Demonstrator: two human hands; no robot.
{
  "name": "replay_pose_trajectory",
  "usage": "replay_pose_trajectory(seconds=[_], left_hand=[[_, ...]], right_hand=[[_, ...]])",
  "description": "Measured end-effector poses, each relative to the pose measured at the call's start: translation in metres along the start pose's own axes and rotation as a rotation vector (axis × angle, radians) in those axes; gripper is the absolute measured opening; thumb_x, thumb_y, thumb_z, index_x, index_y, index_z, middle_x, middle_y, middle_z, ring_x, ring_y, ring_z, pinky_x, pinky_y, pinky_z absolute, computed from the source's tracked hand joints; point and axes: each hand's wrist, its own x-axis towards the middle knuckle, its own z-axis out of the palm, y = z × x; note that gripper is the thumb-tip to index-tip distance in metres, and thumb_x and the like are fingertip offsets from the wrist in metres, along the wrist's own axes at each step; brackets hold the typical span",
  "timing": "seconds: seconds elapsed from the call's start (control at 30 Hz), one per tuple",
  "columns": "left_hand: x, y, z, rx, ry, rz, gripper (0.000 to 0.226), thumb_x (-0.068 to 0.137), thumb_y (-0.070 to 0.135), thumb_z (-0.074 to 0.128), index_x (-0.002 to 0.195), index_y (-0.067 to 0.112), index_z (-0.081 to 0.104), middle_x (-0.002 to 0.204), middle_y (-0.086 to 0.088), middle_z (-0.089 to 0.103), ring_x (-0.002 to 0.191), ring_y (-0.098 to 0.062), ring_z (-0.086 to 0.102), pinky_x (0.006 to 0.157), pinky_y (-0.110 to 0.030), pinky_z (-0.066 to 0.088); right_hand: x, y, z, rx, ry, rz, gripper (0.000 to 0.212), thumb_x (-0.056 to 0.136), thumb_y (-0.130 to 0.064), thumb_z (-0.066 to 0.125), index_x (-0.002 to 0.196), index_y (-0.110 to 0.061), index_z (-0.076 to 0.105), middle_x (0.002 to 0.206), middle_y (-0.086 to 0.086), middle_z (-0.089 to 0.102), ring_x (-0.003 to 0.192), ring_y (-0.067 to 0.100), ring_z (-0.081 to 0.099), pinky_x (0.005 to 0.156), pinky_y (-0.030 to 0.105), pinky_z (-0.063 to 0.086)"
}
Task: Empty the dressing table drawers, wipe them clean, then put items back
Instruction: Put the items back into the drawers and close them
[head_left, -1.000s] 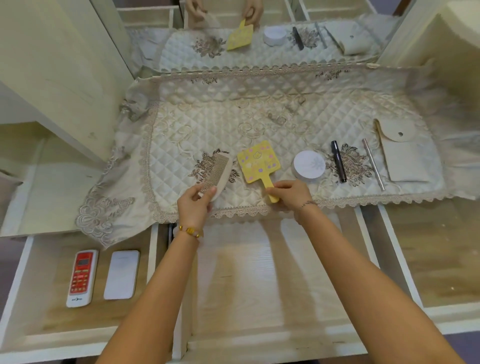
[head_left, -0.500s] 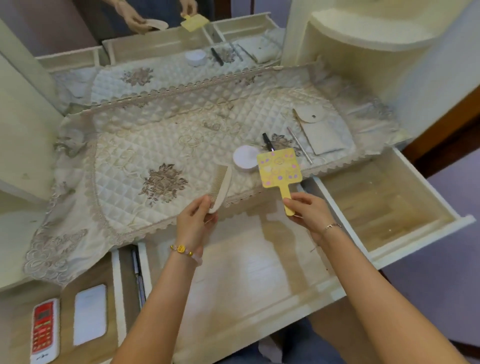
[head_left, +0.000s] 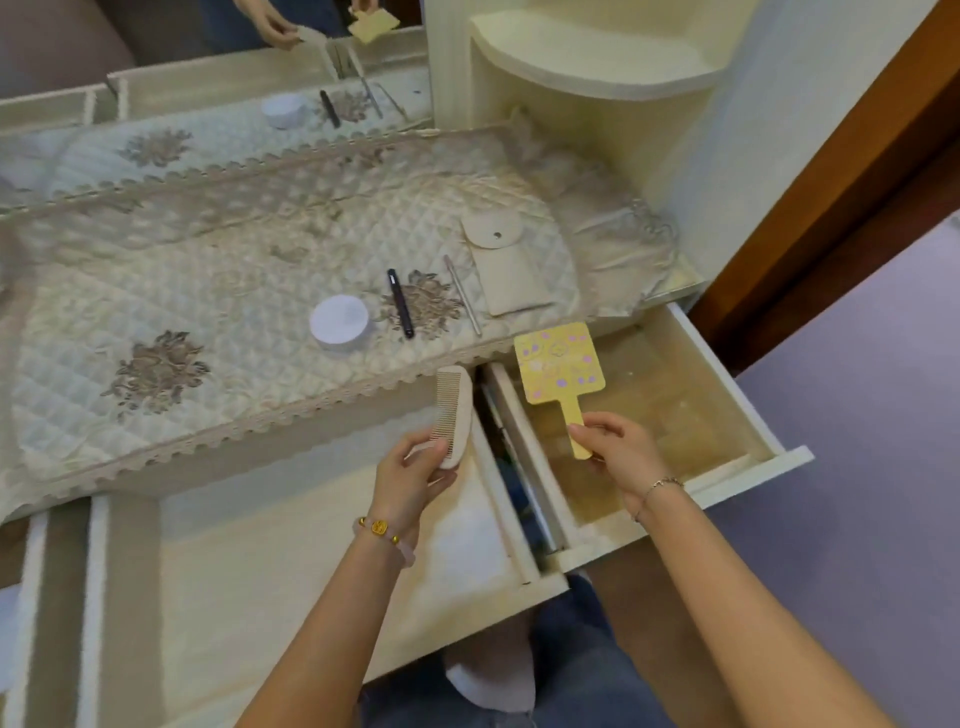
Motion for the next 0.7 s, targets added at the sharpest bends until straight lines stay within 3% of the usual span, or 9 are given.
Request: replay_pose_trajectory(seconds=[0.2,0.43,0.6,0.7], left_hand=[[-0.008,-0.034,0.094,-0.099,0.079,-0.084,0.017,0.09,0.001,0.057,0.106,0.004,0.057,0.102,-0.015,0.065,0.082,-0.024,0.064,0.07,-0.027,0.058],[0.005,-0.062,0.158,-0.195,0.188,-0.199,0.025,0.087,0.004,0.062,0.112,0.003,0.058,0.107,-0.016,0.064,0.081,-0.023,0.065,0.059,-0.025,0.058],[0.031,-0.086,0.19,-0.294,0.194,-0.334,0.023,0.092,0.005,0.055,0.114,0.007,0.058,0.11,-0.014,0.065,0.1,-0.025,0.064,0.076,-0.035,0.058],[0.05,-0.099,0.202,-0.316,0.269,-0.372,0.022,0.092,-0.002,0.051,0.111,0.008,0.057,0.11,-0.017,0.064,0.095,-0.027,0.065,0.08,-0.04,0.056]], right_hand=[[0.037,0.005,-0.083,-0.099,-0.074,0.05,0.012,0.084,-0.011,0.067,0.093,-0.017,0.061,0.086,0.002,0.063,0.07,0.01,0.056,0.054,0.018,0.044],[0.078,0.013,-0.121,-0.124,-0.136,0.151,0.016,0.085,-0.008,0.066,0.099,-0.011,0.059,0.088,0.005,0.061,0.064,0.011,0.053,0.045,0.012,0.045],[0.11,0.025,-0.134,-0.145,-0.11,0.228,0.012,0.083,-0.007,0.068,0.093,-0.012,0.063,0.096,0.01,0.064,0.086,0.021,0.06,0.066,0.025,0.052],[0.126,0.029,-0.139,-0.16,-0.095,0.262,0.014,0.084,-0.008,0.066,0.097,-0.011,0.062,0.09,0.007,0.063,0.085,0.02,0.059,0.064,0.025,0.049]])
